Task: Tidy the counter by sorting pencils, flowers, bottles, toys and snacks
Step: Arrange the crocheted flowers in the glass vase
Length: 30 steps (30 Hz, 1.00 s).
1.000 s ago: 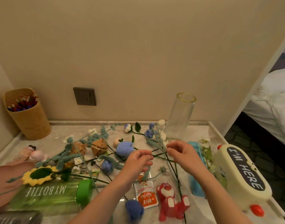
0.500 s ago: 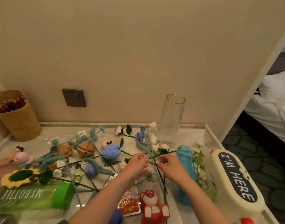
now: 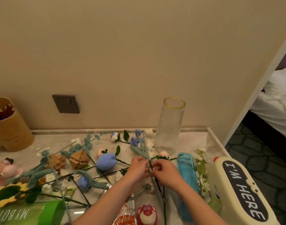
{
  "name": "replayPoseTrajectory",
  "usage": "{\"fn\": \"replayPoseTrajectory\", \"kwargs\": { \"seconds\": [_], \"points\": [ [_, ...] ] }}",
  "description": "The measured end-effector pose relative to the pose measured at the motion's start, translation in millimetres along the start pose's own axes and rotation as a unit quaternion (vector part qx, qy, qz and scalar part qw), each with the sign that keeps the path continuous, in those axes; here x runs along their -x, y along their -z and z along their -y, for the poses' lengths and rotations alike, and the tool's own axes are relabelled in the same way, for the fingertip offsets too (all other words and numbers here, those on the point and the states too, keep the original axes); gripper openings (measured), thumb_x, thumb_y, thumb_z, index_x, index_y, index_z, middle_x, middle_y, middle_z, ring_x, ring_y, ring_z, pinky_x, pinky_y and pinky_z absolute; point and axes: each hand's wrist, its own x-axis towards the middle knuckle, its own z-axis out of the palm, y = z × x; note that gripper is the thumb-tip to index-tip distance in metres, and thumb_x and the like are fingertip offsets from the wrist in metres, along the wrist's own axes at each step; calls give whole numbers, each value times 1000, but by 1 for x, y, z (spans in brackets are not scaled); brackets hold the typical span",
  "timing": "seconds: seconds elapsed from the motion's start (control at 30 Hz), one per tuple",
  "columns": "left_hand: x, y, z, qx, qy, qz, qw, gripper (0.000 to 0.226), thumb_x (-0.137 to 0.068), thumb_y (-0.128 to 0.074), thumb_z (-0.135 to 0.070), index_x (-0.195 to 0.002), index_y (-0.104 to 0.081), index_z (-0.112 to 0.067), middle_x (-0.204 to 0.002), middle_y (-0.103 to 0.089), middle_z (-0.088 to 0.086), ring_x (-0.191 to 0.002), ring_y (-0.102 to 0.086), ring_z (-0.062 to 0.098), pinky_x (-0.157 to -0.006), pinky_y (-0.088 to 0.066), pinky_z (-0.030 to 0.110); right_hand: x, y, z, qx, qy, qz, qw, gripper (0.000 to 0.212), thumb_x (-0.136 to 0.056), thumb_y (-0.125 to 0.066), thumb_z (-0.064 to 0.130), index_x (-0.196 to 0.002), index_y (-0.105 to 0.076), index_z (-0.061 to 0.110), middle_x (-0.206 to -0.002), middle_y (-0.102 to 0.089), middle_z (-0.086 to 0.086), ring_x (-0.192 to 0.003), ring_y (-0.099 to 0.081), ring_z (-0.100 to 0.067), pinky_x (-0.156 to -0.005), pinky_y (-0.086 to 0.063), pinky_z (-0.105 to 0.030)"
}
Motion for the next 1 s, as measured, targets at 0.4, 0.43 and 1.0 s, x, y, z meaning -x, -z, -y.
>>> {"fn": "replayPoseTrajectory", "kwargs": {
  "seconds": [0.4,0.43,1.0],
  "points": [
    [-1,14,-31,-23,-154,-43,987,16,-100,-45,-16,-110,-56,-12,-101,-62,6,-88,-64,17,-60,-52,21,-9,1,38,-87,28,-9,996,16,-85,-58,9,-95,-62,20,-89,-68,-9,-73,-68,-23,-53,-58,-33],
    [-1,15,-32,-43,-168,-51,983,17,-100,-44,-16,-111,-56,-11,-95,-61,6,-80,-61,15,-56,-49,19,-9,1,40,-87,25,-15,996,15,-86,-58,10,-94,-60,23,-90,-67,-9,-76,-69,-25,-51,-57,-30],
    [6,99,-47,53,-212,-148,964,31,-102,-33,-9,-124,-38,-30,-79,-57,1,-44,-37,9,-41,-32,22,-16,-38,52,14,-58,-45,997,14,-87,-59,11,-93,-57,24,-79,-66,-1,-73,-68,-20,-68,-60,-43]
  ]
}}
